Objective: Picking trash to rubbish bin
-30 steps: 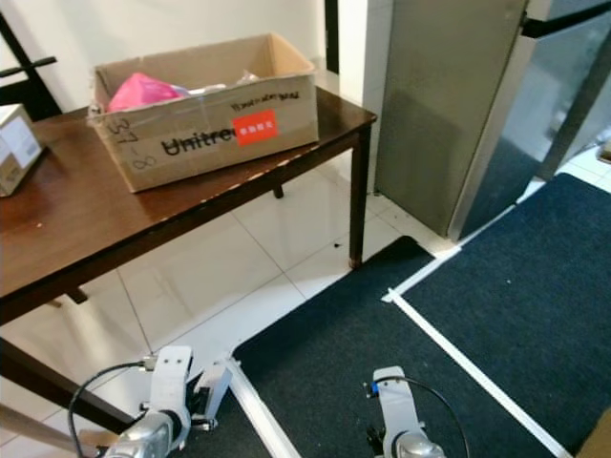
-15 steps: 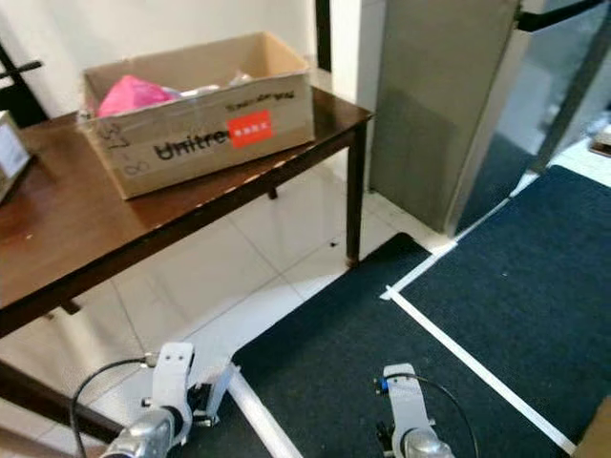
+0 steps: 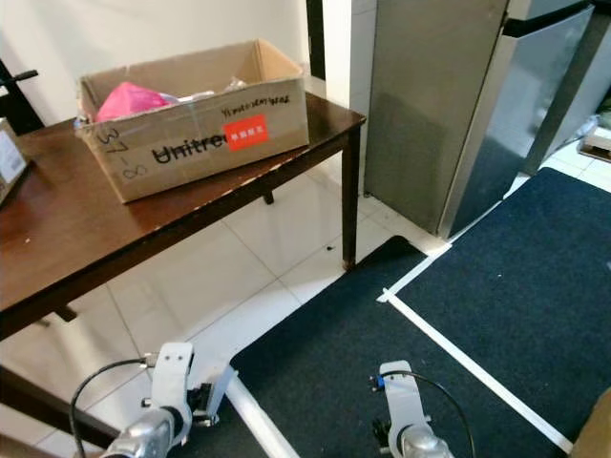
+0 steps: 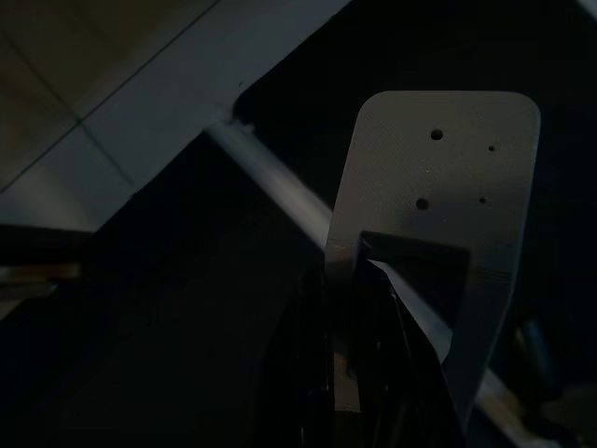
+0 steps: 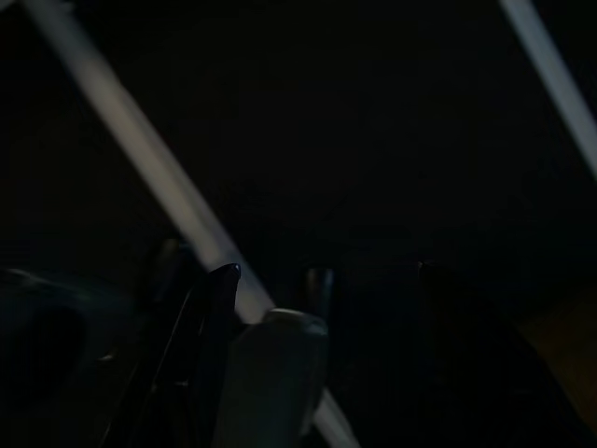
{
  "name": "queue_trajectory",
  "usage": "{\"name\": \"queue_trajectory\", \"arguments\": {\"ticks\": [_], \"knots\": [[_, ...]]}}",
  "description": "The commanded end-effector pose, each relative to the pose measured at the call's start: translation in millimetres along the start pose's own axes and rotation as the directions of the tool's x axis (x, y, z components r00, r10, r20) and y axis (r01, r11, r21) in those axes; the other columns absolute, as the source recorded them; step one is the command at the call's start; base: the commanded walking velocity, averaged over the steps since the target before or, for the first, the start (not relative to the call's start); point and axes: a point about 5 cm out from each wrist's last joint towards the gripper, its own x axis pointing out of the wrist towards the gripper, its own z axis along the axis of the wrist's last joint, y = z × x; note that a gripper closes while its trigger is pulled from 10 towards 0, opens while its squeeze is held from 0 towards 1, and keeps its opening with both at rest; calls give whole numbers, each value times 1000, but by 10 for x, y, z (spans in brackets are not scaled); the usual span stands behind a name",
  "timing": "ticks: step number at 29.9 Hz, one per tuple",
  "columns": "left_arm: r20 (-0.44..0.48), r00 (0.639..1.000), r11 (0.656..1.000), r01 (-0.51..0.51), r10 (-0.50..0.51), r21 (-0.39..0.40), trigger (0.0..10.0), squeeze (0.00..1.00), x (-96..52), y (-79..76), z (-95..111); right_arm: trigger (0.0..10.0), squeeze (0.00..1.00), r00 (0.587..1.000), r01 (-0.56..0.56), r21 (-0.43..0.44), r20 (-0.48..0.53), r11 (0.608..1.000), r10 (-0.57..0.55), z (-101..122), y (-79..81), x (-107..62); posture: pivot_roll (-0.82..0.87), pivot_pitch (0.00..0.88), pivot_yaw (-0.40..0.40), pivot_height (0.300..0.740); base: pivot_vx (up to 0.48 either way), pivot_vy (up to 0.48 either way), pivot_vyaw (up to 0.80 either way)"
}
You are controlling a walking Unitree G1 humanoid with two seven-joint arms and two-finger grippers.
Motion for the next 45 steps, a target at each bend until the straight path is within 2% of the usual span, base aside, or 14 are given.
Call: {"name": "queue_trajectory", "arguments": {"ticks": [1, 27, 33, 45], "knots": [[-9, 1000, 1000, -13, 13, -19, 10000, 0, -13, 38, -32, 10000, 0, 1000, -15, 6, -2, 1000, 15, -4, 52, 3, -98, 94, 42, 740, 337, 0, 0], [-13, 1000, 1000, -10, 10, -19, 10000, 0, -12, 32, -40, 10000, 0, 999, -35, -1, 6, 999, 35, 44, 62, 5, -100, 96, 36, 740, 321, 0, 0], [-33, 999, 999, -37, 37, -1, 10000, 0, -31, 51, -109, 10000, 0, 999, -53, -37, -6, 998, 53, 31, 51, 1, -98, 93, 30, 740, 0, 0, 0], [-8, 999, 999, -49, 49, -18, 10000, 0, -41, 94, -86, 10000, 0, 998, -68, -103, -5, 992, 68, 43, 83, 4, -98, 92, 26, 740, 0, 0, 0]]}}
